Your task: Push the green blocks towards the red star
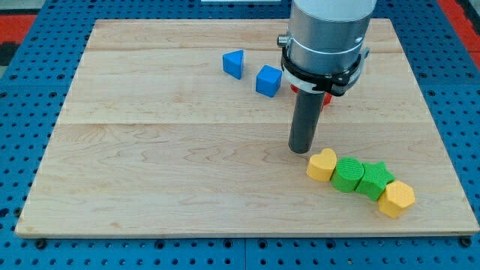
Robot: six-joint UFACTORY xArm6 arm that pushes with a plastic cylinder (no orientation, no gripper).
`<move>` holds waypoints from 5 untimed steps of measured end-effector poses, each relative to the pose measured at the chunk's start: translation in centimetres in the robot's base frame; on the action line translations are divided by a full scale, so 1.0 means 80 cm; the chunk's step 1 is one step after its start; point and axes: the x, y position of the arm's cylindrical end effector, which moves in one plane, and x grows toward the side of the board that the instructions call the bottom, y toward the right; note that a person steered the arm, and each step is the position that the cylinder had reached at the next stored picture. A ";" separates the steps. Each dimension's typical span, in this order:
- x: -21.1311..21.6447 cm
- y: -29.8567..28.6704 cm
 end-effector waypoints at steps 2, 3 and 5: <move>-0.005 0.034; -0.010 0.132; 0.124 0.257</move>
